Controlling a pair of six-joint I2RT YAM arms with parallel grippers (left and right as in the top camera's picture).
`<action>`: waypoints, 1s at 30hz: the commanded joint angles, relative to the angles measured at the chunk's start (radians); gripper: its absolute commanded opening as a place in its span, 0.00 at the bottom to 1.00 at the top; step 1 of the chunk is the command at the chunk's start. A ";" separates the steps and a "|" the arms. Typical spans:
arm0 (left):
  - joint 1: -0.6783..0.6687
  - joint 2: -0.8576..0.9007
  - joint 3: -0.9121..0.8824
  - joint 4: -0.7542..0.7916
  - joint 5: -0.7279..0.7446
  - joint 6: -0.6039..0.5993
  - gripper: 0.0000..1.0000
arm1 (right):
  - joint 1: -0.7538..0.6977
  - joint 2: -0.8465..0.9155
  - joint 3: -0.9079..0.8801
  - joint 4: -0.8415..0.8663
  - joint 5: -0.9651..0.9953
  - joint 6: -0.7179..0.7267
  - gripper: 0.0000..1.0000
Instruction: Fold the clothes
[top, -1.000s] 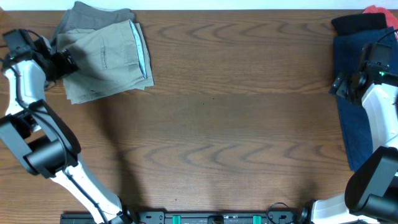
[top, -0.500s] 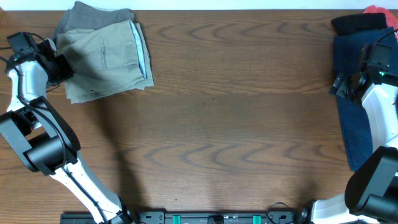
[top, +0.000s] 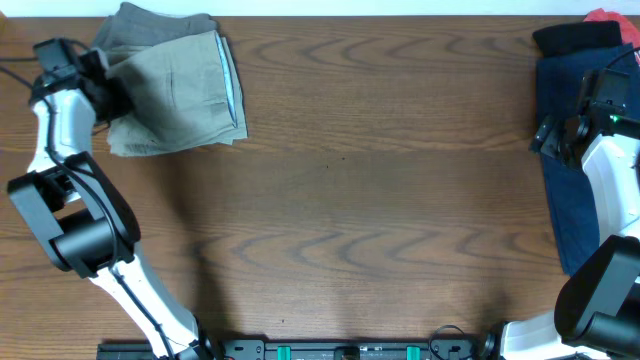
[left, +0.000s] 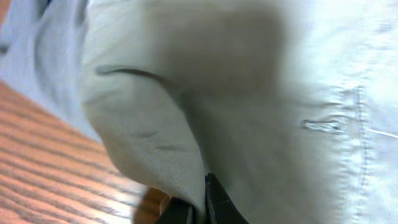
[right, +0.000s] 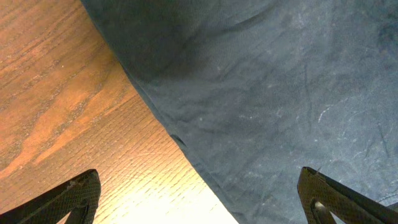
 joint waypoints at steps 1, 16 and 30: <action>-0.066 -0.095 0.037 0.022 -0.082 0.039 0.06 | -0.003 -0.010 -0.001 -0.001 0.018 -0.008 0.99; -0.138 -0.154 0.037 0.228 -0.216 0.084 0.06 | -0.003 -0.010 -0.001 -0.001 0.018 -0.008 0.99; -0.081 0.022 0.036 0.289 -0.444 0.083 0.49 | -0.002 -0.010 -0.001 -0.001 0.018 -0.008 0.99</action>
